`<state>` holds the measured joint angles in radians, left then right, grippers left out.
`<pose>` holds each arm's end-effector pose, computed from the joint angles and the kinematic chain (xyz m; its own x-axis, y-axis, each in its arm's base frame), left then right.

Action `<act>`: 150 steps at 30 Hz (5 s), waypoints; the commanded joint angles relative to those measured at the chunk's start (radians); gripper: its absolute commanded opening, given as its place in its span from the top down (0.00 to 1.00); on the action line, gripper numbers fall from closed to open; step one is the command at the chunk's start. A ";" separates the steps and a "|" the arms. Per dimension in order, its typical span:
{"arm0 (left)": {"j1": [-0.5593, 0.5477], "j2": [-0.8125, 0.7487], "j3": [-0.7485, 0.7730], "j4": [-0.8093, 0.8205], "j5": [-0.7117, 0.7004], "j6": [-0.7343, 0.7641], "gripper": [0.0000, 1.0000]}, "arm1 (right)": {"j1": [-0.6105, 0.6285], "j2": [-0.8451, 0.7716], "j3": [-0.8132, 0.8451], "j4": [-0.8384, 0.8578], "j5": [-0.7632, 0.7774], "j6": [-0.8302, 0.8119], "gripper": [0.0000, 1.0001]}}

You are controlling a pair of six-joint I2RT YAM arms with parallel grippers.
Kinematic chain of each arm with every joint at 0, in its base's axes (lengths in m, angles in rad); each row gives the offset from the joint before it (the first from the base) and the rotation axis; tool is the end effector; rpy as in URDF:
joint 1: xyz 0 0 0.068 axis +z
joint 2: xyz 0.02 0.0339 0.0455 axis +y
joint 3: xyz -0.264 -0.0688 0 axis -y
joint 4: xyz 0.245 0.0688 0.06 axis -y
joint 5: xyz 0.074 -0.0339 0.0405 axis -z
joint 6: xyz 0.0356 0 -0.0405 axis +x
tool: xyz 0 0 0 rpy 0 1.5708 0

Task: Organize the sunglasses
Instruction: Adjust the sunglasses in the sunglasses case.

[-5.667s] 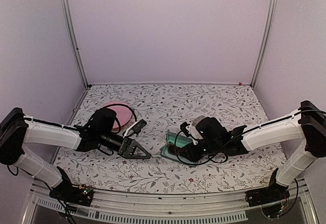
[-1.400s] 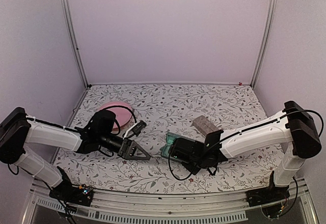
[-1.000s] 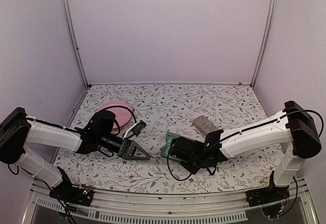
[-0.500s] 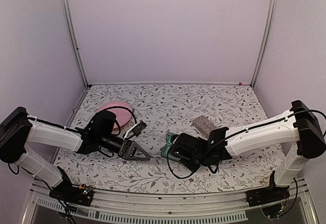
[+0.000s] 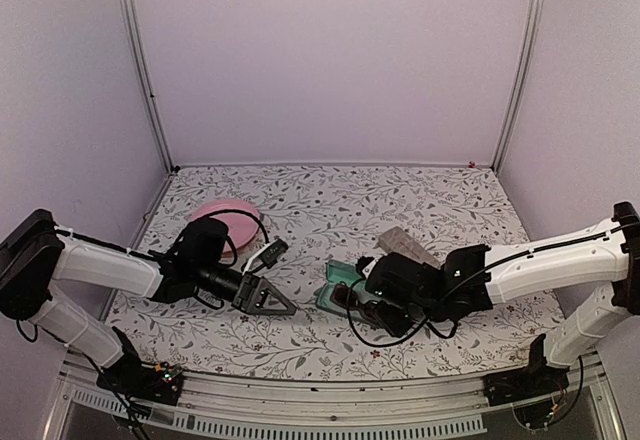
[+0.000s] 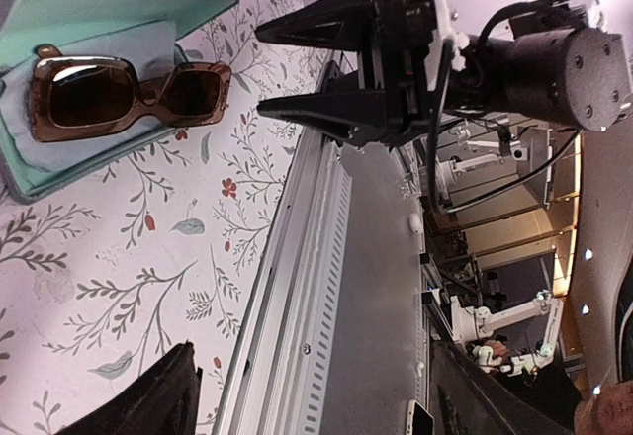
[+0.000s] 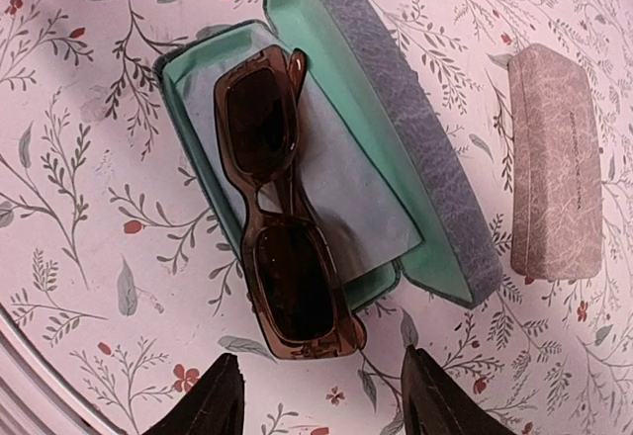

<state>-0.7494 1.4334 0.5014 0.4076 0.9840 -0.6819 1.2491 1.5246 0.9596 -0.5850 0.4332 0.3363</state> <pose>0.1696 -0.1983 0.1672 -0.8549 0.3188 -0.4093 0.4715 0.1485 -0.8693 0.1060 0.2707 0.1997 -0.5387 -0.6691 -0.5120 -0.6664 0.7102 -0.2269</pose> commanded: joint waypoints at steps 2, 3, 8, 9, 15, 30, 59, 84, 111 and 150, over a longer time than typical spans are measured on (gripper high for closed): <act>0.008 0.018 0.005 0.038 0.016 0.001 0.19 | -0.046 -0.091 -0.087 0.020 -0.110 0.145 0.47; 0.008 0.021 0.006 0.039 0.016 0.000 0.19 | -0.056 -0.106 -0.104 0.036 -0.131 0.165 0.48; 0.006 0.019 0.005 0.042 0.016 -0.002 0.19 | -0.100 -0.154 -0.167 0.094 -0.195 0.224 0.56; 0.006 0.019 0.005 0.043 0.016 -0.002 0.19 | -0.109 -0.157 -0.175 0.107 -0.206 0.231 0.57; 0.004 0.016 -0.003 0.048 0.015 -0.004 0.19 | -0.148 -0.156 -0.223 0.199 -0.264 0.261 0.62; 0.004 0.007 -0.010 0.046 0.015 -0.006 0.19 | -0.187 -0.104 -0.237 0.303 -0.307 0.247 0.72; 0.005 0.003 -0.021 0.046 0.009 -0.005 0.20 | -0.226 -0.075 -0.226 0.375 -0.304 0.203 0.75; 0.005 0.017 -0.017 0.063 0.015 -0.012 0.20 | -0.227 -0.103 -0.312 0.442 -0.389 0.276 0.67; 0.006 0.004 -0.034 0.062 0.011 -0.010 0.20 | -0.231 -0.022 -0.224 0.457 -0.314 0.233 0.73; -0.013 0.018 -0.003 -0.056 -0.189 0.104 0.21 | -0.201 -0.171 -0.245 0.369 -0.270 0.229 0.55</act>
<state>-0.7502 1.4475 0.4633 0.4351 0.9138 -0.6624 1.0294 1.4166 0.7322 -0.1761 0.1516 0.5514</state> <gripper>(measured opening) 0.796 0.436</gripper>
